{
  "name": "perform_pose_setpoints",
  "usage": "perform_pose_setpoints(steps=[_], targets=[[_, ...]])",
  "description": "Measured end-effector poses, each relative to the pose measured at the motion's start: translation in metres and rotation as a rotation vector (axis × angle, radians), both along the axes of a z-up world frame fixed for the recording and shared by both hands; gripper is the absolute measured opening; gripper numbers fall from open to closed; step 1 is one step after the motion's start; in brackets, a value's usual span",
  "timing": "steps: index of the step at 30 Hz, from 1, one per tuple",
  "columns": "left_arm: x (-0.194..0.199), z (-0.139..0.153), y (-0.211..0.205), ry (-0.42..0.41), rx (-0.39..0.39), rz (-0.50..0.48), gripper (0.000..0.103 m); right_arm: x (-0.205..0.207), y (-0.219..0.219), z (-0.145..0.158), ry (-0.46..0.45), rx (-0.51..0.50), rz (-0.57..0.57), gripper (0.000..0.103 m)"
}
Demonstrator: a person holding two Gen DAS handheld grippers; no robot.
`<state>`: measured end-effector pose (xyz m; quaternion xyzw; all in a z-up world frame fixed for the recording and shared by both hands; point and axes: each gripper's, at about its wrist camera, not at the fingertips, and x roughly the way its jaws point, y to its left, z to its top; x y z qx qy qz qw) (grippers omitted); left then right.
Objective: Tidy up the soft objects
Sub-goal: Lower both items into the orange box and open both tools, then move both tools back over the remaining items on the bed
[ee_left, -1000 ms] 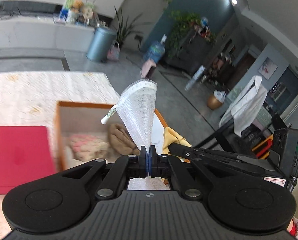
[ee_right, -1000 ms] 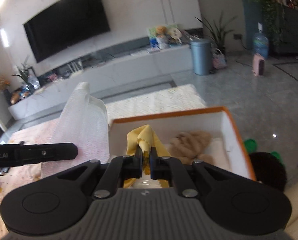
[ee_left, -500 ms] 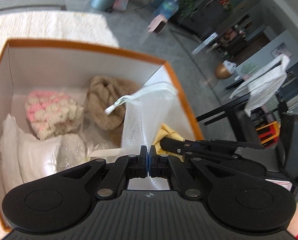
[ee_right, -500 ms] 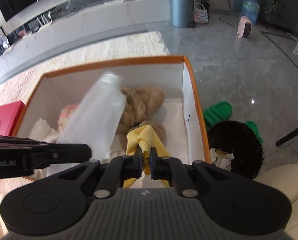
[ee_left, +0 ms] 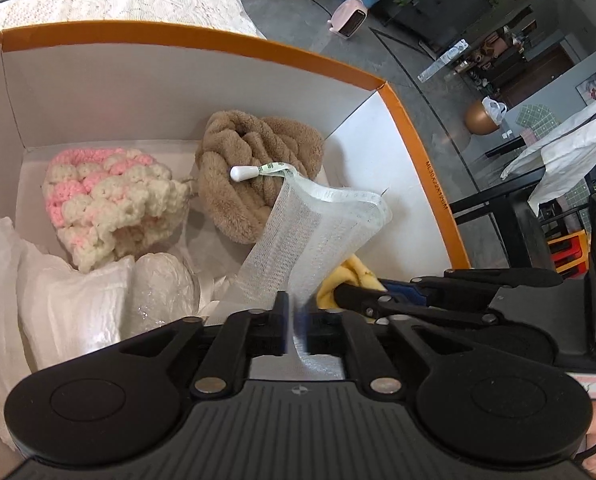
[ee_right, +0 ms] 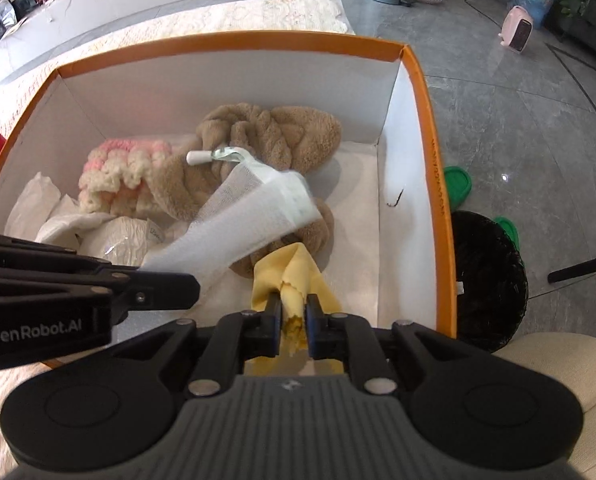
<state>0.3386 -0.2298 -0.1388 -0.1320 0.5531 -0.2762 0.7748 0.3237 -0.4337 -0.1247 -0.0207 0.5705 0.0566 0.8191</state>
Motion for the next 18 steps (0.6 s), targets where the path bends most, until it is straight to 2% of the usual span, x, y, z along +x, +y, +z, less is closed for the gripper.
perform_pose_setpoints(steps=[1, 2, 3, 4, 5, 7, 11, 13, 18], targets=[[-0.002, 0.002, 0.001, -0.01, 0.007, 0.006, 0.02, -0.003, 0.003, 0.001, -0.003, -0.006, 0.008, 0.015], [-0.004, 0.004, 0.004, -0.023, 0.014, 0.009, 0.029, -0.004, 0.005, 0.003, -0.009, -0.016, 0.015, 0.017], [-0.005, 0.009, 0.004, -0.036, 0.016, 0.017, 0.036, -0.006, 0.008, 0.005, -0.02, -0.029, 0.022, 0.026], [-0.007, 0.013, 0.005, -0.048, 0.014, 0.026, 0.05, -0.008, 0.01, 0.008, -0.033, -0.043, 0.025, 0.036], [-0.01, 0.016, 0.008, -0.058, 0.007, 0.031, 0.053, -0.01, 0.011, 0.011, -0.043, -0.047, 0.031, 0.037], [-0.015, 0.023, 0.013, -0.075, -0.008, 0.033, 0.053, -0.015, 0.013, 0.017, -0.053, -0.057, 0.033, 0.046], [-0.027, 0.044, 0.026, -0.128, -0.026, 0.053, 0.059, -0.026, 0.018, 0.032, -0.08, -0.063, 0.035, 0.053], [-0.033, 0.055, 0.031, -0.153, -0.03, 0.065, 0.06, -0.035, 0.02, 0.041, -0.11, -0.069, 0.026, 0.064], [-0.046, 0.07, 0.048, -0.169, -0.042, 0.074, 0.063, -0.056, 0.03, 0.056, -0.151, -0.074, 0.013, 0.065]])
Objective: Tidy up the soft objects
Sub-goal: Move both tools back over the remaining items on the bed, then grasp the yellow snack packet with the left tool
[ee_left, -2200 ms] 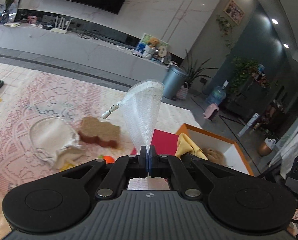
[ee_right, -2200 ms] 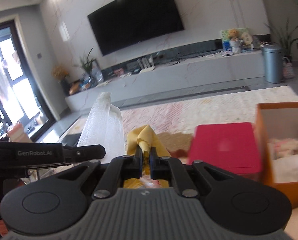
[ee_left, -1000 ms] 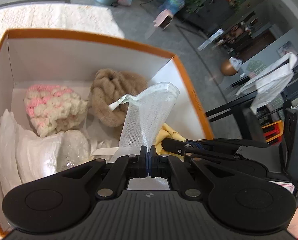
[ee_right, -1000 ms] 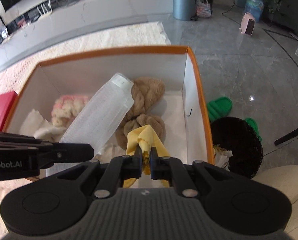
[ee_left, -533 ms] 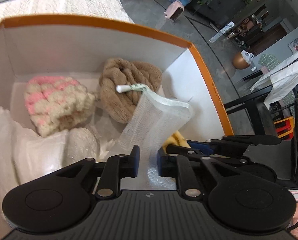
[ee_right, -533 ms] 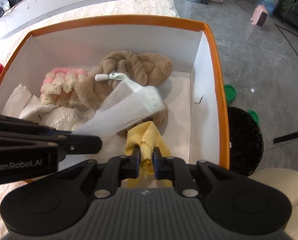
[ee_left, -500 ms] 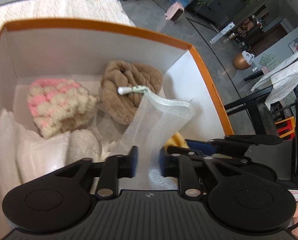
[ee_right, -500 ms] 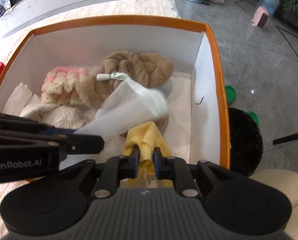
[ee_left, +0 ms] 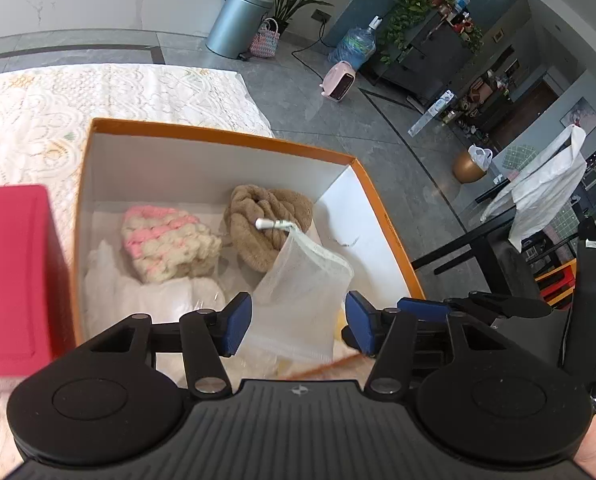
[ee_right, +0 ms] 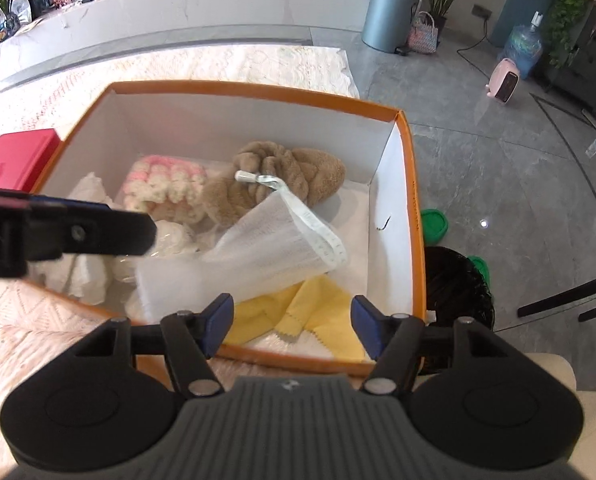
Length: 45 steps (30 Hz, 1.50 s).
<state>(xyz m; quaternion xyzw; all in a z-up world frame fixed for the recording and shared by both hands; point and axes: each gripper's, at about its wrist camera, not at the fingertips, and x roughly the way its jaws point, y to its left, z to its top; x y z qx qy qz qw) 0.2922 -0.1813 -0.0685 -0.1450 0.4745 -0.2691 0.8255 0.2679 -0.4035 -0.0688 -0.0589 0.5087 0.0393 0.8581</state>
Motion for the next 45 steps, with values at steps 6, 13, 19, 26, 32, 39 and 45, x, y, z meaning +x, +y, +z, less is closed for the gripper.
perform_pose_setpoints(steps=[6, 13, 19, 26, 32, 39, 45], targets=[[-0.028, 0.019, 0.025, -0.079, -0.005, 0.029, 0.063, -0.035, 0.014, 0.028, -0.121, 0.033, -0.039, 0.068], [-0.079, 0.037, 0.065, -0.296, 0.057, 0.078, 0.062, -0.085, 0.056, 0.042, -0.327, 0.14, -0.065, 0.071], [-0.116, 0.035, 0.114, -0.393, 0.16, 0.175, 0.062, -0.108, 0.109, 0.027, -0.383, 0.273, -0.079, 0.072], [-0.142, 0.018, 0.18, -0.381, 0.211, 0.31, 0.058, -0.123, 0.178, 0.011, -0.416, 0.305, -0.032, 0.072], [-0.159, 0.001, 0.23, -0.364, 0.275, 0.429, 0.054, -0.13, 0.225, -0.005, -0.412, 0.331, 0.009, 0.072], [-0.16, -0.014, 0.274, -0.305, 0.345, 0.457, 0.054, -0.125, 0.271, -0.025, -0.386, 0.286, 0.116, 0.072], [-0.141, -0.028, 0.298, -0.238, 0.343, 0.365, 0.069, -0.109, 0.299, -0.042, -0.338, 0.259, 0.192, 0.063]])
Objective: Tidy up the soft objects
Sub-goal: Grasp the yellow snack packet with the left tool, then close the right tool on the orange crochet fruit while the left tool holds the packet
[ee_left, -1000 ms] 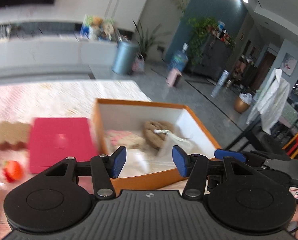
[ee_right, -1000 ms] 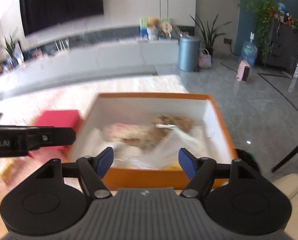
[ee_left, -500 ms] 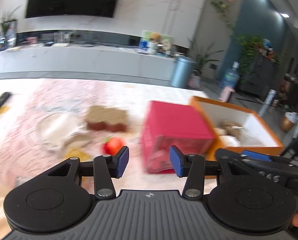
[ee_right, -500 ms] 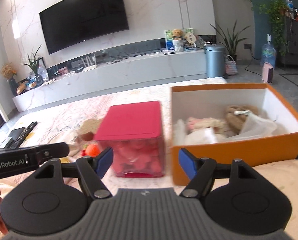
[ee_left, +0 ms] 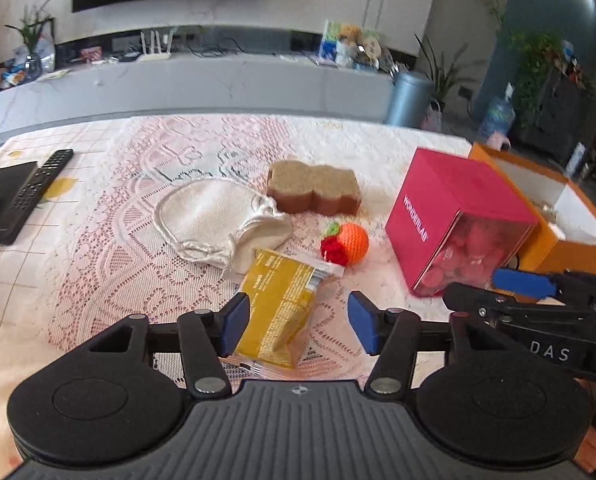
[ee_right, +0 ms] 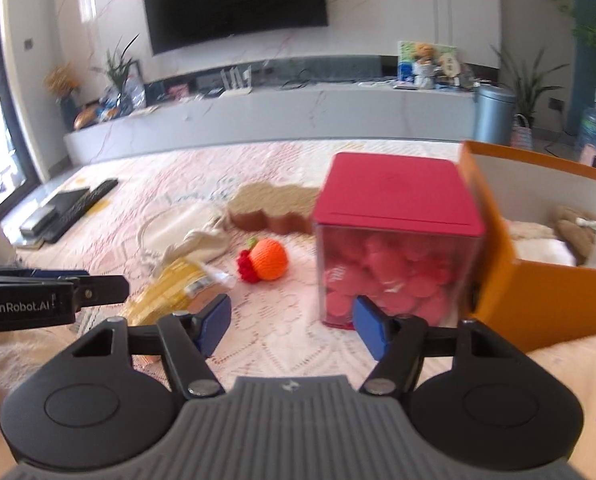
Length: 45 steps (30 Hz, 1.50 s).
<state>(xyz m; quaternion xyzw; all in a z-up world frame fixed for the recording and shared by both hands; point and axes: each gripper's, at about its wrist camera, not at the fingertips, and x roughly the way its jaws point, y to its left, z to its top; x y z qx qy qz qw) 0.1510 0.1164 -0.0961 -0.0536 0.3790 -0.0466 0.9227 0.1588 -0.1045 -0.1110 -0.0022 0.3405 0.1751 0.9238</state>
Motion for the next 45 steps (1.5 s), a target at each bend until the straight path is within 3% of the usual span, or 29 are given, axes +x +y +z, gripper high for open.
perform_pose_setpoints(steps=[2, 8, 13, 23, 25, 27, 29, 32, 37, 40, 45], targets=[[0.013, -0.004, 0.006, 0.049, 0.001, -0.022, 0.077, 0.008, 0.008, -0.007, 0.022, -0.008, 0.022, 0.057], [0.051, -0.036, 0.009, 0.177, 0.019, -0.032, 0.078, 0.021, 0.021, -0.024, 0.046, -0.007, 0.056, 0.057], [0.066, -0.05, 0.009, 0.218, -0.016, -0.019, 0.078, 0.03, 0.019, -0.036, 0.072, 0.009, 0.07, 0.059], [0.087, -0.072, -0.002, 0.29, 0.047, 0.013, 0.083, 0.039, 0.029, -0.052, 0.093, 0.007, 0.11, 0.059], [0.087, -0.073, -0.004, 0.285, 0.055, 0.02, 0.081, 0.039, 0.03, -0.054, 0.096, 0.001, 0.112, 0.059], [0.084, -0.071, -0.001, 0.275, 0.039, 0.028, 0.075, 0.038, 0.03, -0.054, 0.093, -0.006, 0.112, 0.059], [0.079, -0.066, 0.004, 0.254, 0.005, 0.051, 0.061, 0.037, 0.029, -0.052, 0.084, -0.003, 0.112, 0.059], [0.063, -0.054, 0.013, 0.195, -0.039, 0.106, 0.055, 0.036, 0.032, -0.047, 0.064, -0.008, 0.115, 0.059], [0.044, -0.032, 0.022, 0.049, -0.063, 0.188, 0.055, 0.034, 0.051, -0.037, -0.023, -0.081, 0.113, 0.057], [0.048, -0.033, 0.029, 0.058, -0.073, 0.242, 0.055, 0.037, 0.072, -0.036, -0.071, -0.169, 0.107, 0.05], [0.053, -0.039, 0.036, 0.087, -0.096, 0.265, 0.055, 0.051, 0.096, -0.039, -0.121, -0.248, 0.075, 0.049]])
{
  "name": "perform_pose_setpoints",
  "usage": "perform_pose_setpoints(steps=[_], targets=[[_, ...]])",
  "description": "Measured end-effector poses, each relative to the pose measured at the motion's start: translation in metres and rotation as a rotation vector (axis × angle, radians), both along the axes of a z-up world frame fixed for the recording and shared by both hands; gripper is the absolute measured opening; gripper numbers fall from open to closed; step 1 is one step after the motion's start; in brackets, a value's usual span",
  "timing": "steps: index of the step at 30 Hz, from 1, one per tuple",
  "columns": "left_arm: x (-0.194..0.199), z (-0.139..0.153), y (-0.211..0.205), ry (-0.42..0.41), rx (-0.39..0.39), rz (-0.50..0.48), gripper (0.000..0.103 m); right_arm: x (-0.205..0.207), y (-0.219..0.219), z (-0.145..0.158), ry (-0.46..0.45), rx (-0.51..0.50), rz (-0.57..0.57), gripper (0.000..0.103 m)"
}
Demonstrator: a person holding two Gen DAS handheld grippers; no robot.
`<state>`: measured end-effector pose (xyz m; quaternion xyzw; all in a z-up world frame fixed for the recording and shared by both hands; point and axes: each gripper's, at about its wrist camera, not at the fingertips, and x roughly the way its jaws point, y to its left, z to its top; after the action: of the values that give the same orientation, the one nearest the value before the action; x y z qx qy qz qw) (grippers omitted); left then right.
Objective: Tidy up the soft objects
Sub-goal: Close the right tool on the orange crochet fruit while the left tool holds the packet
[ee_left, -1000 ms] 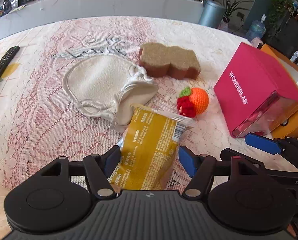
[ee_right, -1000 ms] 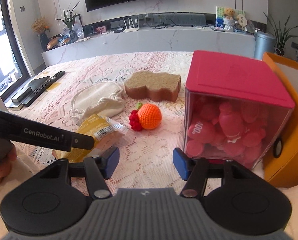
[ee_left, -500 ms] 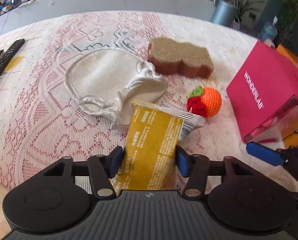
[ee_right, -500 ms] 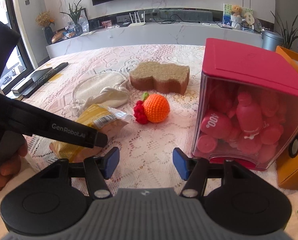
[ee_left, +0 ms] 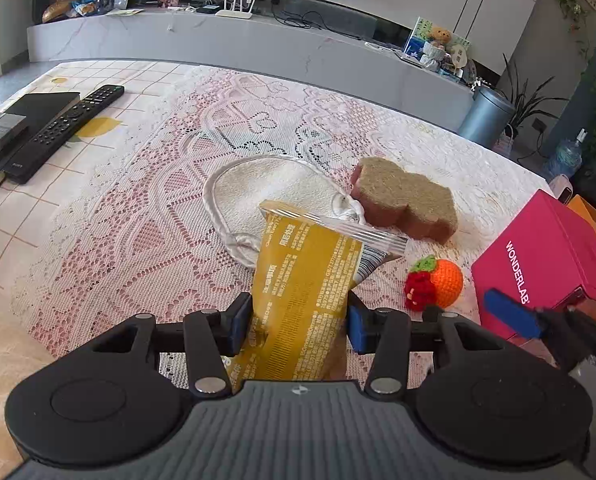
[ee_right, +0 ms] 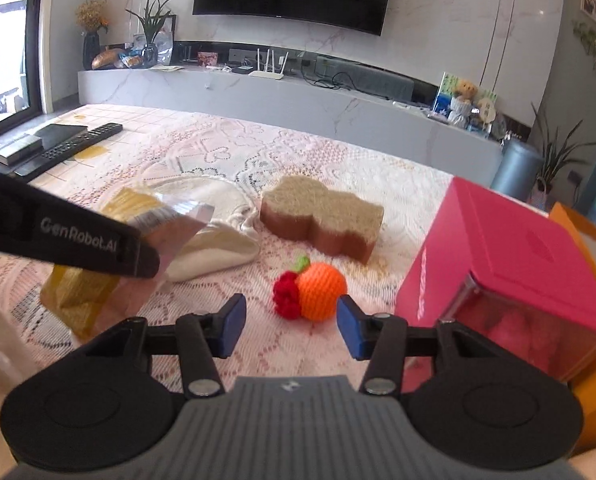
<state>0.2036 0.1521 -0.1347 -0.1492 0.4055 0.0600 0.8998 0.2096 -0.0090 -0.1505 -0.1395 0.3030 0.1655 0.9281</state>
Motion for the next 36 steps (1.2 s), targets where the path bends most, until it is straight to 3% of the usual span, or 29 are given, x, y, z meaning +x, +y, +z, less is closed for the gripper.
perform_pose_setpoints(steps=[3, 9, 15, 19, 27, 36], targets=[[0.002, -0.004, 0.002, 0.011, -0.008, 0.009, 0.055, 0.011, 0.006, -0.003, -0.016, -0.021, -0.024, 0.057], [0.005, -0.007, 0.009, -0.003, -0.045, 0.03, 0.055, 0.023, 0.022, -0.017, -0.012, -0.082, -0.054, 0.063], [0.009, -0.011, 0.01, 0.013, -0.058, 0.025, 0.055, 0.035, 0.03, -0.03, 0.01, -0.128, -0.099, 0.063], [0.01, -0.013, 0.011, 0.025, -0.064, 0.027, 0.055, 0.04, 0.025, -0.034, 0.039, -0.106, -0.114, 0.053], [0.007, -0.01, 0.009, 0.01, -0.052, 0.017, 0.055, 0.024, 0.021, -0.02, 0.024, -0.048, -0.062, 0.052], [-0.013, 0.006, 0.003, -0.041, -0.039, 0.008, 0.055, 0.002, 0.004, 0.003, 0.114, 0.048, -0.019, 0.052]])
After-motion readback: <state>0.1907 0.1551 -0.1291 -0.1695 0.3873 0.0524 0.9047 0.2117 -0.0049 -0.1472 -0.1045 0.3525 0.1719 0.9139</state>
